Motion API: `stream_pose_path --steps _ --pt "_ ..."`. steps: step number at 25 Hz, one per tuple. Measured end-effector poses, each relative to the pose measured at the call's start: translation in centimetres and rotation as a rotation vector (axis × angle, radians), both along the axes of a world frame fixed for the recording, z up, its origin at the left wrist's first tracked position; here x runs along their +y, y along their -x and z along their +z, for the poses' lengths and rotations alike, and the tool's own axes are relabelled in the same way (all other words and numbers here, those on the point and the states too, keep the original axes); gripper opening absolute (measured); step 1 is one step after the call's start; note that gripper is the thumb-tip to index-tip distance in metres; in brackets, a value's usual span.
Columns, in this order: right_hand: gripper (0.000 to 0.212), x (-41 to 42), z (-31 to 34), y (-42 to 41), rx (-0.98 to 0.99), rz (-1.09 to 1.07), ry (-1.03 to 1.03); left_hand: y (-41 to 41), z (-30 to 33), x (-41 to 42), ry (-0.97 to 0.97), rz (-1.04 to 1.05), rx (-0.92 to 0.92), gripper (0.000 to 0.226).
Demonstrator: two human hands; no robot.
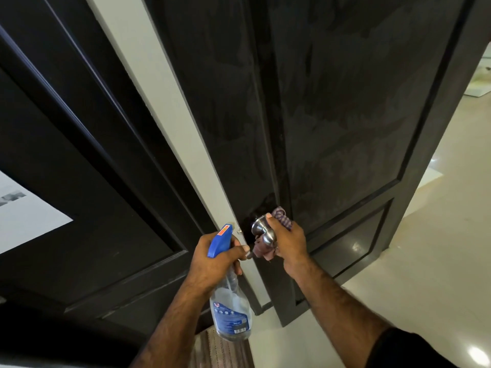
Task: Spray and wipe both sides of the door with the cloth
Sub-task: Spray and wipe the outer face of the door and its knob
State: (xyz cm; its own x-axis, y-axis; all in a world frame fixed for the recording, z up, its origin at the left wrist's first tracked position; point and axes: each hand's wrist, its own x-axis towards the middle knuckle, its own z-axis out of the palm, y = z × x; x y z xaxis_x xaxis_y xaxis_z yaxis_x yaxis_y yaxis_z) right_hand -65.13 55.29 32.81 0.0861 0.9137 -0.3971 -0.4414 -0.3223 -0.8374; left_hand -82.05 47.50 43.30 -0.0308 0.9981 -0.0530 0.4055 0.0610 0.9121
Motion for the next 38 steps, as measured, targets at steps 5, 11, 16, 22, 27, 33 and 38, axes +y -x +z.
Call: stream_pose_path --steps 5,11,16,22,27,33,38 --pt "0.059 -0.5 0.1 -0.1 0.436 0.15 0.203 0.3 0.3 1.1 -0.032 -0.049 -0.014 0.018" --pt "0.048 -1.3 0.3 1.3 -0.806 -0.101 -0.349 0.4 -0.5 2.5 -0.038 -0.091 -0.041 0.018" --pt "0.039 -2.2 -2.6 1.1 -1.584 0.009 -0.932 0.5 -1.7 3.8 -0.012 -0.126 -0.063 0.018" --pt "0.037 -1.2 -3.3 -0.5 -1.804 0.16 -1.16 1.5 -1.9 5.3 -0.01 -0.132 -0.101 0.025" --pt "0.055 -1.3 -0.3 3.3 -0.906 -0.219 -0.482 2.9 -1.5 5.2 -0.005 -0.134 -0.069 0.019" --pt "0.051 -0.1 0.6 1.8 0.509 -0.103 0.302 3.1 -1.2 4.8 -0.01 -0.093 -0.056 0.018" --pt "0.036 -0.8 1.6 1.6 0.387 -0.106 0.257 2.6 -0.4 4.4 -0.032 -0.113 -0.05 0.019"
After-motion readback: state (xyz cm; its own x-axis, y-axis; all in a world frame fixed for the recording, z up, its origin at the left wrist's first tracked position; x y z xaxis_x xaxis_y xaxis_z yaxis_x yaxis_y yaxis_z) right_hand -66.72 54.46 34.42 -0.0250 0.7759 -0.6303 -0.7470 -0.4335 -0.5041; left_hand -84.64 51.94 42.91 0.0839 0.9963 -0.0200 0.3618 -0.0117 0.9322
